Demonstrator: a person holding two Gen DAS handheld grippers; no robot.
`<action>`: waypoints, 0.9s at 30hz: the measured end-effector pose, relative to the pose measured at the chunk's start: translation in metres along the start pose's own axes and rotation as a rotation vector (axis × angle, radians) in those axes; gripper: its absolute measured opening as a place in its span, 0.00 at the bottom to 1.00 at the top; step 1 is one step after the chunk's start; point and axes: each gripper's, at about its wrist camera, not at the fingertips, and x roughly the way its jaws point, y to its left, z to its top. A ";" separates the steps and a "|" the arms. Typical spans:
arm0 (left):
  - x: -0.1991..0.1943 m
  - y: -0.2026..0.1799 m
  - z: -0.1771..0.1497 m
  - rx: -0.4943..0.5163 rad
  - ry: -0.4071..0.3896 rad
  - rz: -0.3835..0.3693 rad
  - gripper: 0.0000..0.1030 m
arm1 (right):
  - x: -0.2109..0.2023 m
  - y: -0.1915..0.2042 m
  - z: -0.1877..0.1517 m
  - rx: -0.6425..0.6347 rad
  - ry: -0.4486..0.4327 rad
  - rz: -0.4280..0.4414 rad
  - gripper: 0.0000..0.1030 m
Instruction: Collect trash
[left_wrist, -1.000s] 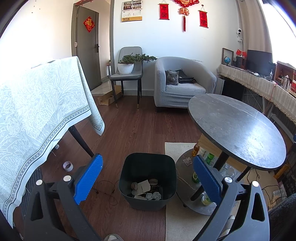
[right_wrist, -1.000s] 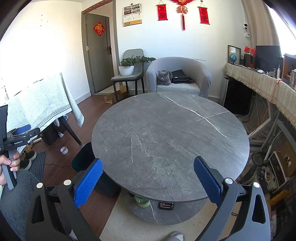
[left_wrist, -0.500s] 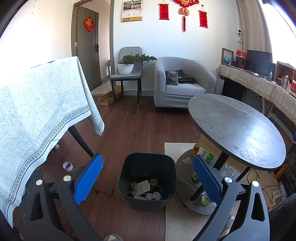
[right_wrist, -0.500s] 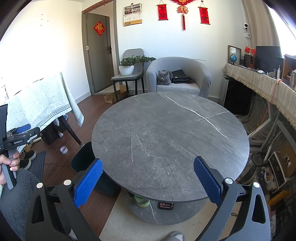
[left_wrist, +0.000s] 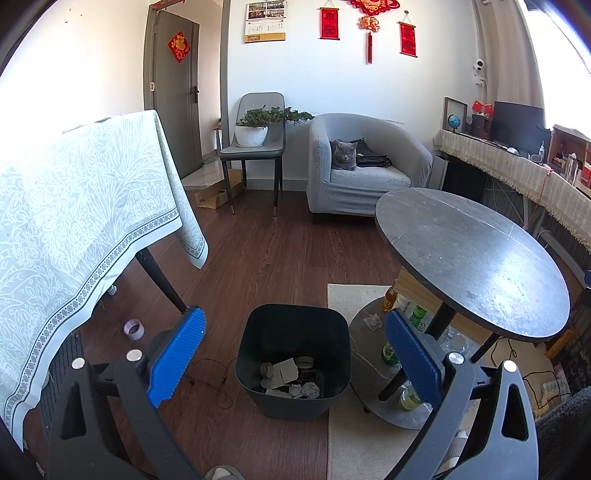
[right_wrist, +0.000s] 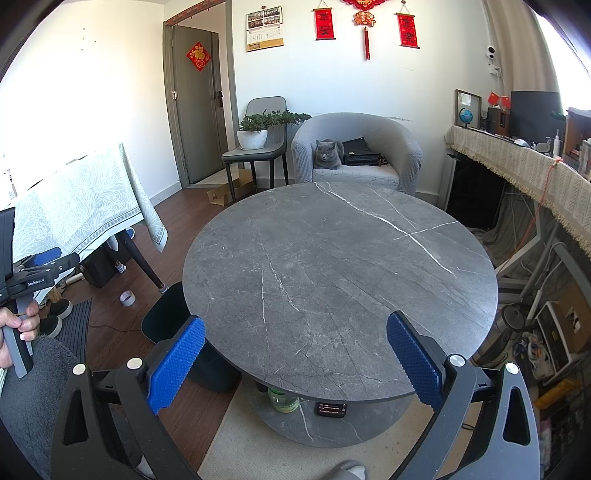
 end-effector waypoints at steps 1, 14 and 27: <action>0.000 0.000 0.000 0.001 0.000 0.000 0.97 | 0.000 0.000 0.000 0.000 0.000 0.000 0.97; 0.000 -0.001 0.001 0.001 0.001 0.002 0.97 | 0.000 0.001 0.000 -0.001 0.001 -0.001 0.97; 0.000 -0.002 0.000 0.006 0.002 0.001 0.97 | 0.000 0.001 0.000 -0.005 0.003 -0.003 0.97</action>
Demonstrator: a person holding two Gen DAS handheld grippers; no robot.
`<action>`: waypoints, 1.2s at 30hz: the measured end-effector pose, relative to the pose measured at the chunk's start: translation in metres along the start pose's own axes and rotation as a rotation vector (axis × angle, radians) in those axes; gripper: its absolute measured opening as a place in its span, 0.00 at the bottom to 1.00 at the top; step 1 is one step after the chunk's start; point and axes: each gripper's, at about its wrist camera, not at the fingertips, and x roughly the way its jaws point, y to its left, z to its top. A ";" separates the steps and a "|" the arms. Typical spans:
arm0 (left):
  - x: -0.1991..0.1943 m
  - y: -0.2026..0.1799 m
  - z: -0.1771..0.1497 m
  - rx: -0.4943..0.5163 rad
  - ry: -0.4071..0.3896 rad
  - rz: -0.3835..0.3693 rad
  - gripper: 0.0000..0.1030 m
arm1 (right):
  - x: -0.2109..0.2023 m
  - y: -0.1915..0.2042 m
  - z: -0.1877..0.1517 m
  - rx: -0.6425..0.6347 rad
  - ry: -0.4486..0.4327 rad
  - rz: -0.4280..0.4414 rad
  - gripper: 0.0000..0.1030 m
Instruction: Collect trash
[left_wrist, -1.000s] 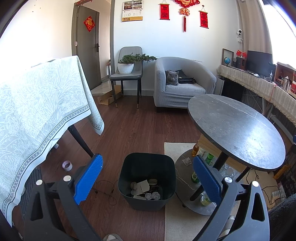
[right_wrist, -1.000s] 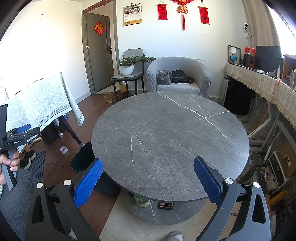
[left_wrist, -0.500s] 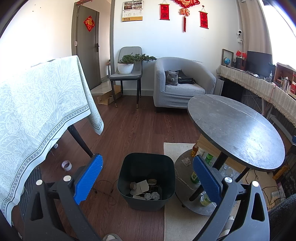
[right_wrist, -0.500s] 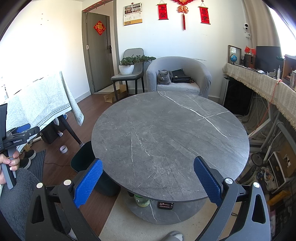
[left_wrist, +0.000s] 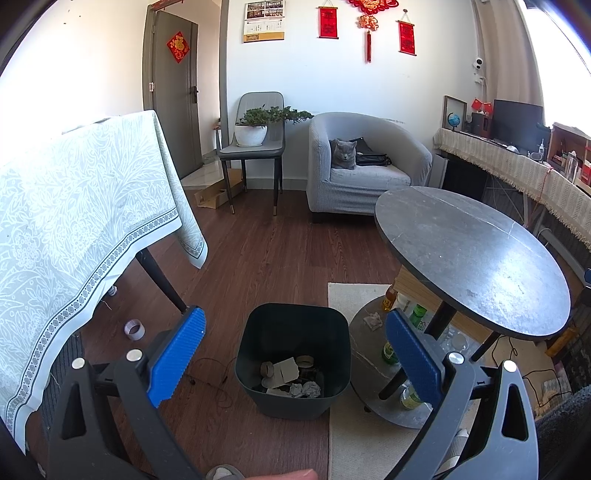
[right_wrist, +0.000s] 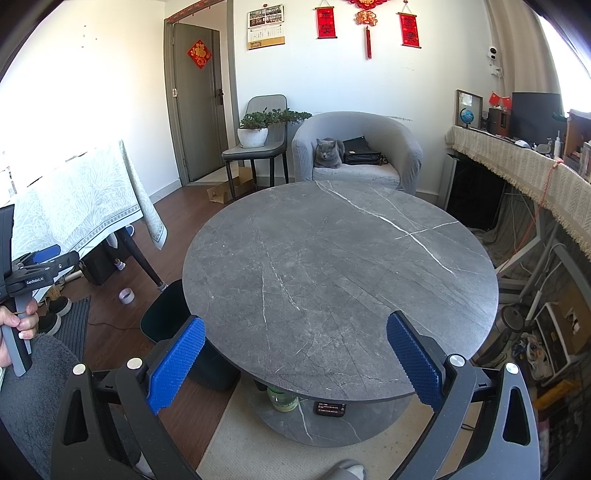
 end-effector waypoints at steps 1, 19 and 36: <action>0.000 0.000 0.000 -0.001 0.000 0.000 0.97 | 0.000 0.000 0.000 -0.002 0.001 -0.001 0.97; 0.005 -0.007 0.006 0.038 -0.007 -0.018 0.97 | 0.007 -0.003 0.004 -0.014 0.006 -0.049 0.97; 0.118 -0.025 0.091 -0.026 -0.007 -0.011 0.97 | 0.118 -0.080 0.082 -0.005 0.077 -0.154 0.97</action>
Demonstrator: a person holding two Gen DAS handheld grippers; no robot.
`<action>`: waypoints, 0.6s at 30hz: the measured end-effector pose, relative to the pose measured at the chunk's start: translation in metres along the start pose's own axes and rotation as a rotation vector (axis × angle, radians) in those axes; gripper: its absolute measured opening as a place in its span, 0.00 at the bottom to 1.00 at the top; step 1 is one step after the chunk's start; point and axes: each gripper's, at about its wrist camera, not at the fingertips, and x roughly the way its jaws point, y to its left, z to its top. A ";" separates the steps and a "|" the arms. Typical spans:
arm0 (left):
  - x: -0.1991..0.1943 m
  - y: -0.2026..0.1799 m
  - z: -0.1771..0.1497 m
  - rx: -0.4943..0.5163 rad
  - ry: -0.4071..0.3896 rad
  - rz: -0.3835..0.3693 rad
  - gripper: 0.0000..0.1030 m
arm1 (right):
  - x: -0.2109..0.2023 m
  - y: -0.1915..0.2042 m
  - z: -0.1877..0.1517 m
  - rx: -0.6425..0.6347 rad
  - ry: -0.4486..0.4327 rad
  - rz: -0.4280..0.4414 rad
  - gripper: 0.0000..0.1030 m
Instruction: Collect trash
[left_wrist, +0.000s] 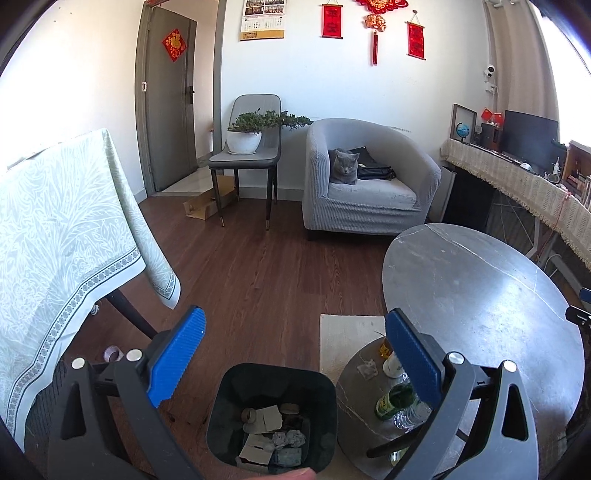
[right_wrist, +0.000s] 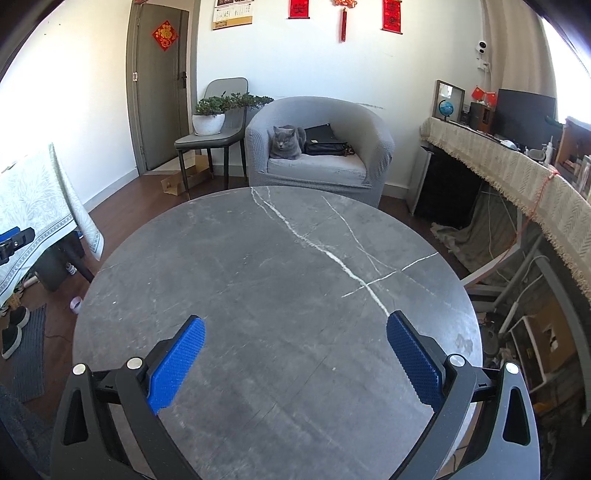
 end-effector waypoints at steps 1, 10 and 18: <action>0.004 0.000 -0.001 0.003 0.003 0.001 0.97 | 0.007 -0.003 0.004 0.000 0.003 -0.006 0.97; 0.034 0.016 -0.009 -0.027 0.041 0.031 0.97 | 0.052 -0.014 0.021 0.006 0.024 -0.027 0.97; 0.039 0.019 -0.010 -0.049 0.065 0.042 0.97 | 0.059 -0.016 0.024 0.010 0.033 -0.034 0.97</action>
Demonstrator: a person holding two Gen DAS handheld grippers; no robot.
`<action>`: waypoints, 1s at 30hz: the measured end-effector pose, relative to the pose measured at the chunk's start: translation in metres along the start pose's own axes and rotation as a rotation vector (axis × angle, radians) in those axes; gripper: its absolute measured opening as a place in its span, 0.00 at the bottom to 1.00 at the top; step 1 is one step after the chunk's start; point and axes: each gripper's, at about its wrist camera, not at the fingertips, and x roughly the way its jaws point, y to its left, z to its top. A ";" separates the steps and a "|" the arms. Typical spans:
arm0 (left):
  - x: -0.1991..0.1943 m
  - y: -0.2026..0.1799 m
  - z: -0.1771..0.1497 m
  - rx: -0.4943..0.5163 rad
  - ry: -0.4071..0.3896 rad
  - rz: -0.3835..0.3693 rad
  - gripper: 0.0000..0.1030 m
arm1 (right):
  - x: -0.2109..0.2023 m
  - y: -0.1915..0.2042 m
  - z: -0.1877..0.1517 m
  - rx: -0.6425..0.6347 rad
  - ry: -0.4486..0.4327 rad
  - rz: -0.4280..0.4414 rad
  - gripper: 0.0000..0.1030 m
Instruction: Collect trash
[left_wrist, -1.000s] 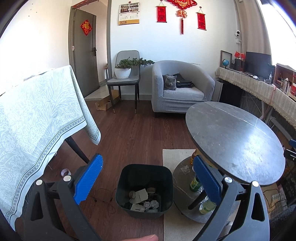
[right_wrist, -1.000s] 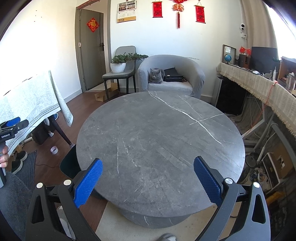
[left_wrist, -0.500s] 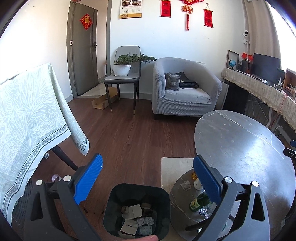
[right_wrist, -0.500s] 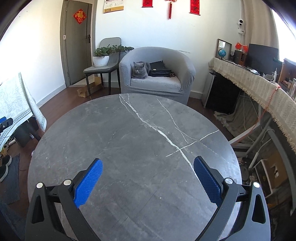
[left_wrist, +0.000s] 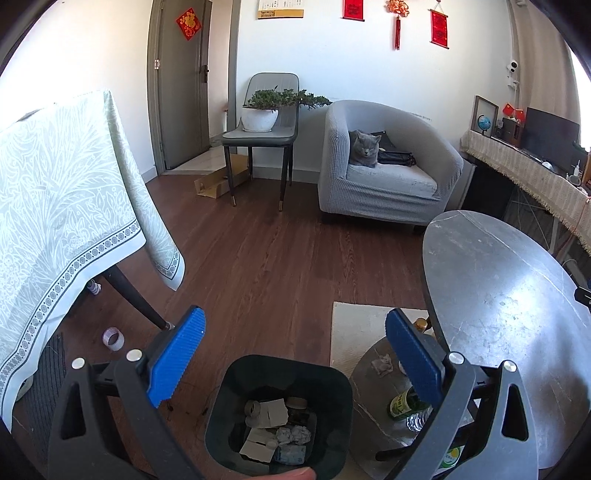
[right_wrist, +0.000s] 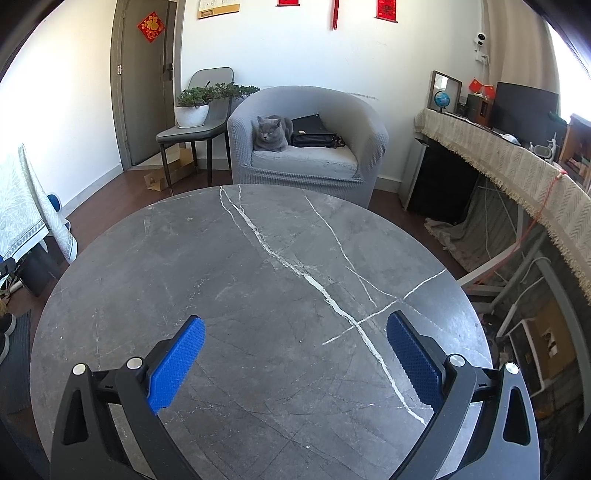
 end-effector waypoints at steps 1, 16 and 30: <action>-0.002 0.000 -0.001 0.004 -0.001 -0.005 0.97 | -0.001 0.000 0.000 0.001 0.000 0.000 0.97; -0.109 0.011 -0.041 0.049 -0.008 0.023 0.97 | -0.125 0.043 -0.044 -0.025 -0.083 0.092 0.97; -0.135 0.016 -0.083 0.059 0.045 0.000 0.97 | -0.168 0.065 -0.107 0.008 -0.067 0.131 0.97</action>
